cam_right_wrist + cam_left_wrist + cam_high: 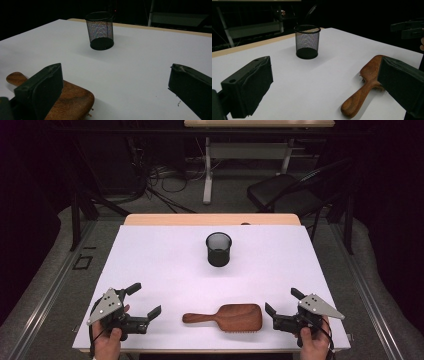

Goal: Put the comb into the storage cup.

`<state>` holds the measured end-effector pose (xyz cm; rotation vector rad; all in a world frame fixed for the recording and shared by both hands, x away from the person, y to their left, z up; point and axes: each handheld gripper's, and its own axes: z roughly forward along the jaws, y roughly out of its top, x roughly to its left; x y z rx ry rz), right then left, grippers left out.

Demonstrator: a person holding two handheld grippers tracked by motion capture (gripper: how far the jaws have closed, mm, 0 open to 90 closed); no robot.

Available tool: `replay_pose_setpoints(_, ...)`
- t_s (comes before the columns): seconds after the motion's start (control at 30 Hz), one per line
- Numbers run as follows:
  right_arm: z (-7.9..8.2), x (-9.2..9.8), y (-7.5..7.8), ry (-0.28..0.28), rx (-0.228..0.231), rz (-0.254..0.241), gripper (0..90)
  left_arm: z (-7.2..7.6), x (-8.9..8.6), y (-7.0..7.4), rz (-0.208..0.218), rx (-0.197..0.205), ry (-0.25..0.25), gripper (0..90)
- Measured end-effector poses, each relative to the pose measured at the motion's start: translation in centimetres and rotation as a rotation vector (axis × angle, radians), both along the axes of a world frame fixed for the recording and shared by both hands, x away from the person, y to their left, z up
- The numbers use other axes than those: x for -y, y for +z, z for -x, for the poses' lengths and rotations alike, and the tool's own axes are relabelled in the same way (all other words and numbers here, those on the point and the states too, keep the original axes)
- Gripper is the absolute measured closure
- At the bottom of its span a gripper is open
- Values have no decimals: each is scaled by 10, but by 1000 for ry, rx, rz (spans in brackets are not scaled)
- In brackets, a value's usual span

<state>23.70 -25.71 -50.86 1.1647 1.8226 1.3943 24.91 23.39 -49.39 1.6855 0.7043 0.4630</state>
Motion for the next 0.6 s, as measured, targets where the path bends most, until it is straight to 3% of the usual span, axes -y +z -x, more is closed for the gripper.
replay_pose_setpoints(0.3, 2, -4, -1, -10, -27, 22, 0, -4, 6, -1, 0, -33, -20, 2)
replay_pose_setpoints(0.6, -1, -10, -1, 1, -49, 20, 0, -13, 13, -5, 14, -125, 7, 2)
